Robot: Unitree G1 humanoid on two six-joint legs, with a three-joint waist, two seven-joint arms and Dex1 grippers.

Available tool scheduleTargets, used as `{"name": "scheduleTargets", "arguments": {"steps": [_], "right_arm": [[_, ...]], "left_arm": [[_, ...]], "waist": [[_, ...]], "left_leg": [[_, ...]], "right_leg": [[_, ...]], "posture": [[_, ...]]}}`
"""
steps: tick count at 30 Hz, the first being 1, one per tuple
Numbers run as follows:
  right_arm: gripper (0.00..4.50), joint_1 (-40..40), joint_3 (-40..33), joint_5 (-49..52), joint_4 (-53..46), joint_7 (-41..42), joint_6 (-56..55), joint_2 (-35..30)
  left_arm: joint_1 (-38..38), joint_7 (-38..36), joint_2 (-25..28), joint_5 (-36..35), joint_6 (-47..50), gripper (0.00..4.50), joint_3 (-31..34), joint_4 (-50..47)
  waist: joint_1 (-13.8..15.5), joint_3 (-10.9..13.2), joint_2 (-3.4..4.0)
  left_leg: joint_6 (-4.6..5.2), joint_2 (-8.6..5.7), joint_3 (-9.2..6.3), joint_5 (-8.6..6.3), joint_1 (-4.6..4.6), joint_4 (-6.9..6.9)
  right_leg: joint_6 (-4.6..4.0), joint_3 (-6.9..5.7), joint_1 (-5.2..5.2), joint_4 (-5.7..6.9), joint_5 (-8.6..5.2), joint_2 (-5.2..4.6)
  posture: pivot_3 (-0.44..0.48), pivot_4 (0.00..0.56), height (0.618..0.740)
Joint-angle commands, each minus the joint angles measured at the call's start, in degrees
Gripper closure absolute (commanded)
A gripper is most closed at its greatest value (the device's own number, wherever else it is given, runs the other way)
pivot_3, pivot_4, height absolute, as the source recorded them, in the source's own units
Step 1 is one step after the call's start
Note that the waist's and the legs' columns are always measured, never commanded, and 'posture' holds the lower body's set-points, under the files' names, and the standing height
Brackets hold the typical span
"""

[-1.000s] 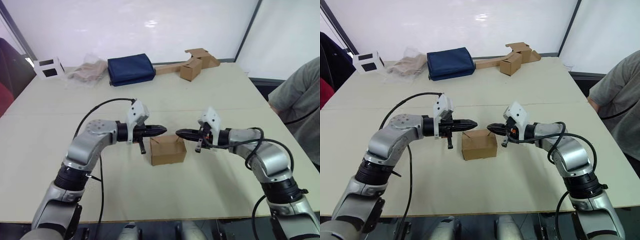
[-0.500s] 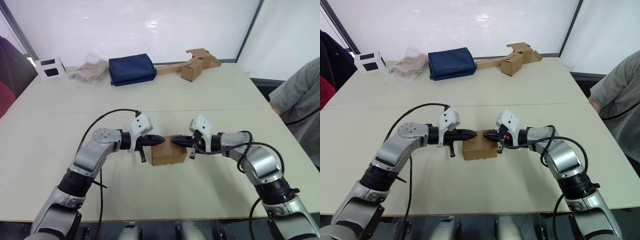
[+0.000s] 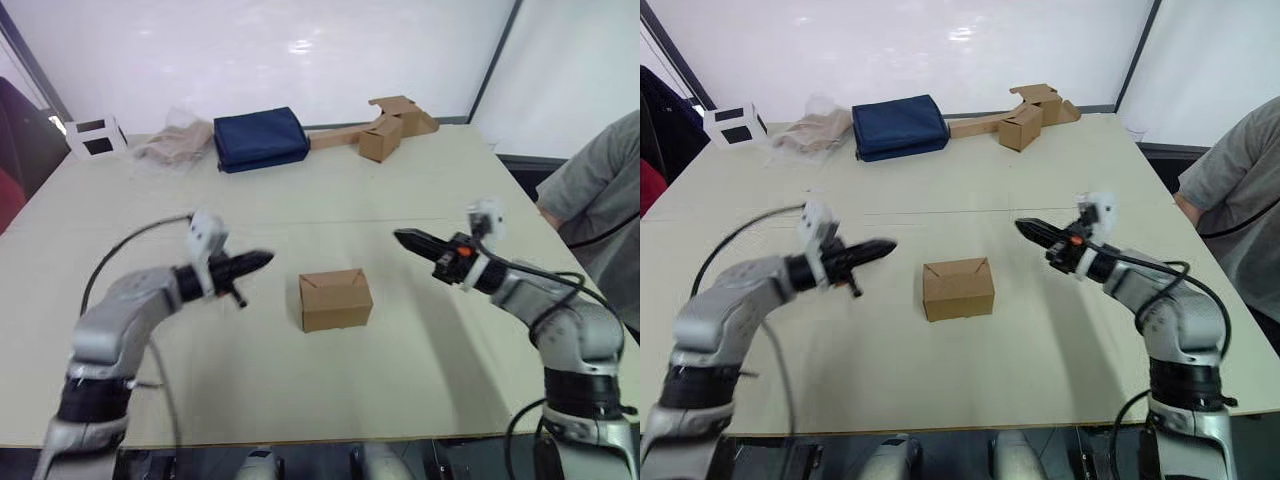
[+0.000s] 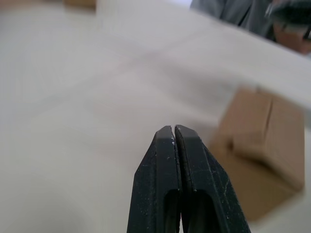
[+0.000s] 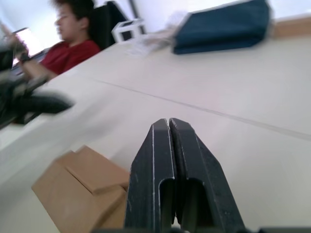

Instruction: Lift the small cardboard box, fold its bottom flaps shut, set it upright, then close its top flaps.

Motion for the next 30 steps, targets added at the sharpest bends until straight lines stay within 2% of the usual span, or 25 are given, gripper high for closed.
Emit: {"name": "scheduleTargets", "arguments": {"steps": [1,4,6,12,21,30], "right_arm": [[4.5,3.8,-3.1,2.6,-4.2,0.7,1.4,-3.4],[4.5,11.9,-4.6,2.2,-6.7,2.3,2.6,-7.9],[4.5,14.5,-5.2,2.4,-7.2,3.2,2.4,-10.0],[4.5,20.1,-5.2,0.6,-6.1,6.3,0.3,-15.4],[4.5,22.6,-4.8,-1.0,-4.5,7.3,-2.3,-16.6],[4.5,22.2,-4.2,-3.5,-1.1,8.9,-4.5,-17.7]], "left_arm": [[3.0,-0.5,2.0,-2.7,0.3,4.45,3.7,-4.9],[10.5,-3.6,5.0,-2.4,-2.2,4.45,6.1,-4.7],[13.4,-4.7,6.1,-2.1,-3.6,4.45,6.1,-5.1],[16.8,-4.4,6.3,-3.8,-3.5,4.45,6.7,-6.5],[18.4,-4.4,5.7,-3.2,-5.5,4.45,5.6,-5.7],[17.9,-5.4,6.3,-6.0,-3.1,4.45,5.8,-5.3]], "waist": [[0.4,0.0,0.0],[0.6,0.0,0.01],[0.4,0.0,0.03],[0.2,0.0,0.03],[0.2,0.0,0.02],[0.2,0.0,0.02]], "left_leg": [[0.0,0.0,-0.01,0.0,0.0,0.02],[0.01,0.0,-0.02,-0.01,0.02,0.02],[0.08,0.0,0.01,-0.04,0.03,-0.07],[0.08,0.02,0.09,-0.05,0.42,-0.06],[0.17,0.05,0.11,-0.11,0.74,-0.16],[0.16,0.05,0.12,-0.11,0.75,-0.16]], "right_leg": [[0.0,-0.03,0.03,0.0,0.0,0.0],[0.0,-0.03,0.1,-0.06,0.0,-0.01],[0.01,-0.02,0.13,-0.25,0.0,0.0],[0.0,0.02,0.52,-0.29,0.01,0.01],[0.01,0.03,0.86,-0.49,0.0,0.02],[0.01,0.03,0.88,-0.5,0.0,0.01]], "posture": [[0.0,0.15,0.74],[0.0,0.15,0.74],[0.0,0.15,0.74],[0.0,0.15,0.74],[0.0,0.15,0.74],[0.0,0.15,0.74]]}}
